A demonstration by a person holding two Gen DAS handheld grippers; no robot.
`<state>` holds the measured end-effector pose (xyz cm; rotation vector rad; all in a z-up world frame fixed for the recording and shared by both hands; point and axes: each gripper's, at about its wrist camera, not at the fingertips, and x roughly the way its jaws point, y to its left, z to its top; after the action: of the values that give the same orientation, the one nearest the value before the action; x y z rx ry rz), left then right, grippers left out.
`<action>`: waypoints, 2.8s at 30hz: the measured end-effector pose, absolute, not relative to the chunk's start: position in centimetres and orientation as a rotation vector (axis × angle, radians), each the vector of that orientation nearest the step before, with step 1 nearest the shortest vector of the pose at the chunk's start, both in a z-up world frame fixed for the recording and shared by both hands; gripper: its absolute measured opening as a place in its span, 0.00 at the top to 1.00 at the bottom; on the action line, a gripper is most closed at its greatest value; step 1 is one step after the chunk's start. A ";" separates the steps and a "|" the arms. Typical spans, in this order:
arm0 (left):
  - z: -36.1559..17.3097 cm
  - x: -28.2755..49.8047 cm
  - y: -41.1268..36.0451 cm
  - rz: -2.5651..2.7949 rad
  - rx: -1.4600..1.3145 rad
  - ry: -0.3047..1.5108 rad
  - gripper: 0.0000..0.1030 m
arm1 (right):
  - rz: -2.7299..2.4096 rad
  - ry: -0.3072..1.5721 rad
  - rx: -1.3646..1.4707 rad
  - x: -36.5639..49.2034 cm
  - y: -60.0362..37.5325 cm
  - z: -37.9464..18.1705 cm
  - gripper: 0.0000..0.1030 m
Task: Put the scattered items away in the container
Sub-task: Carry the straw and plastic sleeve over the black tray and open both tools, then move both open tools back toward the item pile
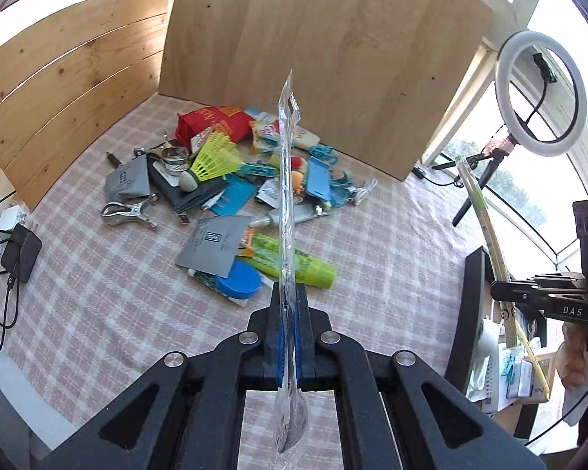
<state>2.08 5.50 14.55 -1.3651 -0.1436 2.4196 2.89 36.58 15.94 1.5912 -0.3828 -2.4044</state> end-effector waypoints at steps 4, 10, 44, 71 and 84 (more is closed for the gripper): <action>15.7 4.7 11.5 2.310 -1.298 -0.104 0.98 | -2.520 -0.439 1.636 8.7 41.1 17.0 0.95; 16.5 9.1 21.3 2.131 -1.233 0.001 0.98 | -2.652 -0.686 1.736 18.6 48.5 15.8 0.95; 17.5 12.9 29.4 2.195 -1.159 0.184 0.21 | -2.831 -0.604 1.734 22.3 50.6 17.5 0.41; 8.3 -1.5 4.0 2.498 -1.536 -0.054 0.33 | -2.412 0.078 1.540 -1.5 27.2 12.2 0.41; 5.3 -6.8 1.8 2.412 -1.603 0.041 0.33 | -2.189 0.362 1.593 -10.1 17.2 6.1 0.41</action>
<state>-6.82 1.78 5.26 -1.6033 0.0409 2.4123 -10.13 17.15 6.08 1.5929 0.3620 -2.1887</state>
